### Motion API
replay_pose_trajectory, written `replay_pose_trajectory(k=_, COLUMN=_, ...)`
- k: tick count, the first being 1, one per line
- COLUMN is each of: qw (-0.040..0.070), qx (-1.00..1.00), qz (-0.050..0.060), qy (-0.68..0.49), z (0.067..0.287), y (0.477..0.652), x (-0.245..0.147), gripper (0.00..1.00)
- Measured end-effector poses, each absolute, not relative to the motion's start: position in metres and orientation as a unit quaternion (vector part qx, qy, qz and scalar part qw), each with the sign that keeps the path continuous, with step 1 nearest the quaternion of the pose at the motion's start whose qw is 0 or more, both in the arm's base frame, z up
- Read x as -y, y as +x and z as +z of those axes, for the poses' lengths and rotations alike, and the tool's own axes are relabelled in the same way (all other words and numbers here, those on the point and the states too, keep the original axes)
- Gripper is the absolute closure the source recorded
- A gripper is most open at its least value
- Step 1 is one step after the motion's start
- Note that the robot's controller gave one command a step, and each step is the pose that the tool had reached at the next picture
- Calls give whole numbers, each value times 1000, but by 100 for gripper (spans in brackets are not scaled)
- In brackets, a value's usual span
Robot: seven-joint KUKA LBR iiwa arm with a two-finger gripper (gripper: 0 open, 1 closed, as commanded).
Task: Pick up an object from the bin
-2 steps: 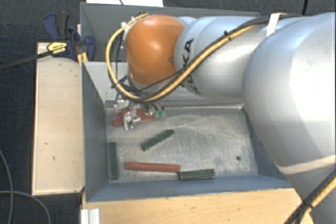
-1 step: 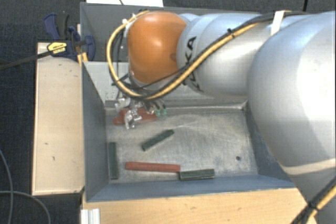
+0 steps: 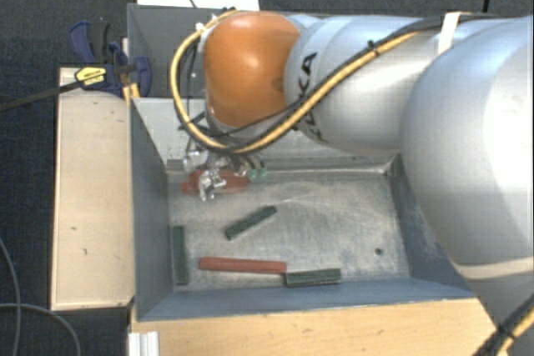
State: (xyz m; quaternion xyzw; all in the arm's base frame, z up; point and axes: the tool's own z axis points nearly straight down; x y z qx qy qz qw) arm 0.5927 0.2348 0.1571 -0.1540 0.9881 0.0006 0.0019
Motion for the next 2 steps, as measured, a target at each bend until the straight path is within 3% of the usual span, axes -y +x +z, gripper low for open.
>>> replay_pose_trajectory(k=1, qw=4, qx=-988, qz=1, qy=-154, z=162, y=594, x=-235, gripper=100)
replay_pose_trajectory(k=2, qw=3, qx=-988, qz=1, qy=-153, z=187, y=594, x=-235, gripper=100)
